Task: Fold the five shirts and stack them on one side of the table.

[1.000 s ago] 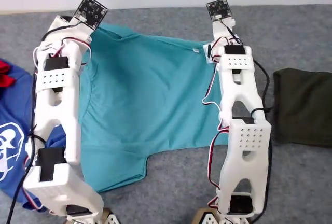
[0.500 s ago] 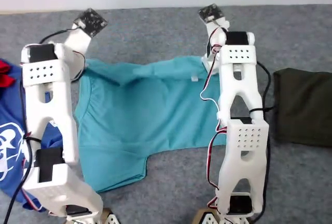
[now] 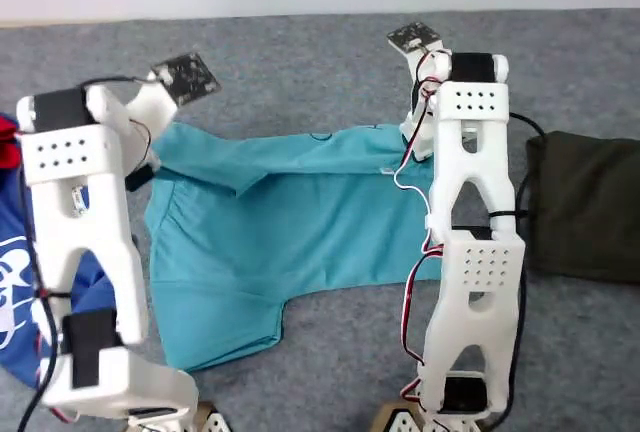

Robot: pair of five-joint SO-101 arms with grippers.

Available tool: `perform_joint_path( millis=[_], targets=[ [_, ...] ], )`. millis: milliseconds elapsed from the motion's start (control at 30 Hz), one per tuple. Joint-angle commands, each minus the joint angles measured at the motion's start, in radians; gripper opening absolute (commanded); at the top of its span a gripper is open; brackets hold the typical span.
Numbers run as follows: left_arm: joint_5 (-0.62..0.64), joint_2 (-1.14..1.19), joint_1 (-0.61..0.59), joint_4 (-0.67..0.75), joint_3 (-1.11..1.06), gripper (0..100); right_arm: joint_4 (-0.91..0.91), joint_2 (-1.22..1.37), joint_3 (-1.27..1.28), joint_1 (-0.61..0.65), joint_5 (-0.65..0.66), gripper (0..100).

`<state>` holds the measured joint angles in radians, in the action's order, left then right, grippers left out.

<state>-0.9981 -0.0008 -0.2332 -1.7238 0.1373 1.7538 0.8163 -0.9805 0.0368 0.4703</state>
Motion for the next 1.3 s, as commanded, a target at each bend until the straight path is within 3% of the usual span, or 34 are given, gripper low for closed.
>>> perform_joint_path(
  millis=[0,633,1267],
  targets=[
    [-0.044,-0.138,-0.008,-0.032,-0.101,0,0.042,-0.165,0.123,-0.005,0.026,1.0],
    [-0.158,-0.646,-0.014,-0.032,-0.697,0,0.039,-0.664,0.914,0.035,0.078,1.1],
    [-0.158,-1.017,-0.006,-0.034,-0.786,0,0.038,-0.777,1.037,-0.062,0.181,1.1]
  ],
)
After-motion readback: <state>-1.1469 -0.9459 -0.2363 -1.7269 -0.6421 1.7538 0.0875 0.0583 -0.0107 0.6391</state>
